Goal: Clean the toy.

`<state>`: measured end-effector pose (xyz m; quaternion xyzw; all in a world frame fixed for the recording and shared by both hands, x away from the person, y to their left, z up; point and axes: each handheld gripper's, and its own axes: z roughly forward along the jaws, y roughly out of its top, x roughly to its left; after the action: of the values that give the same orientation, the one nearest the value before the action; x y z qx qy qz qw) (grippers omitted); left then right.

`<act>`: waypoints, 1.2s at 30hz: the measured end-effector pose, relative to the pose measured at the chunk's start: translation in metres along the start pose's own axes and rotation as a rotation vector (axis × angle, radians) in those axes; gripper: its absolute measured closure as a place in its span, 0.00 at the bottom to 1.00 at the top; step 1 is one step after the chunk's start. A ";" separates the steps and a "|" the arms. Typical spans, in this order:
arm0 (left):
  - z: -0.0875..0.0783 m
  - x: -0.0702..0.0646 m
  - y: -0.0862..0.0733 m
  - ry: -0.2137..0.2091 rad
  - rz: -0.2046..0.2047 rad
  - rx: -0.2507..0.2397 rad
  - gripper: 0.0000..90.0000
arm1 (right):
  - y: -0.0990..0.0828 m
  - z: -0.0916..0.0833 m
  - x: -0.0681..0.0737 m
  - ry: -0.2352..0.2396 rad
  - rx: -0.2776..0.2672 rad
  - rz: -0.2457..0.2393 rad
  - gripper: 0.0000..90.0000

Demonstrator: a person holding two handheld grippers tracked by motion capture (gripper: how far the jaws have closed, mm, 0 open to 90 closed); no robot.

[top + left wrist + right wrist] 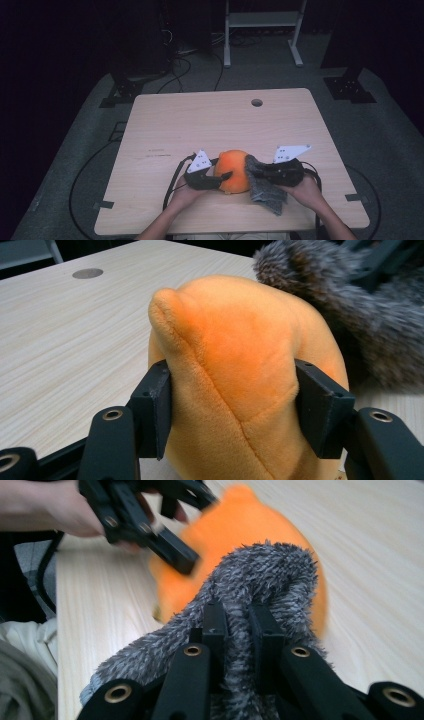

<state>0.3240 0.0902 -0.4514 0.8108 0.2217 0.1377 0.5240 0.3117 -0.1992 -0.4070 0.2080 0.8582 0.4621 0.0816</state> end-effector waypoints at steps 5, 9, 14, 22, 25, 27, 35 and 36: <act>-0.002 0.002 -0.001 -0.007 -0.028 0.001 0.43 | 0.006 0.013 -0.001 -0.003 0.015 -0.012 0.89; -0.003 0.004 0.001 -0.071 -0.049 -0.022 0.38 | -0.002 0.013 -0.007 -0.014 0.020 0.010 0.89; -0.007 0.006 0.002 -0.131 -0.059 -0.019 0.35 | -0.016 0.006 -0.013 -0.062 0.028 0.033 0.89; -0.006 0.005 0.004 -0.076 -0.087 -0.014 0.40 | -0.018 -0.003 -0.008 -0.067 0.001 0.041 0.89; -0.004 0.003 0.004 -0.064 -0.076 -0.021 0.40 | -0.008 -0.001 0.005 -0.011 -0.044 0.010 0.89; -0.005 0.003 0.004 -0.062 -0.076 -0.016 0.39 | -0.004 0.005 0.010 -0.021 -0.027 -0.022 0.89; -0.008 0.007 0.008 -0.081 -0.050 -0.032 0.22 | -0.012 0.011 0.000 -0.062 -0.008 -0.023 0.89; -0.008 0.007 0.011 -0.075 -0.028 -0.041 0.19 | -0.012 0.011 0.000 -0.059 -0.008 -0.031 0.89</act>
<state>0.3284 0.0965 -0.4383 0.8013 0.2103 0.1045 0.5503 0.3117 -0.1968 -0.4230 0.2082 0.8566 0.4579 0.1149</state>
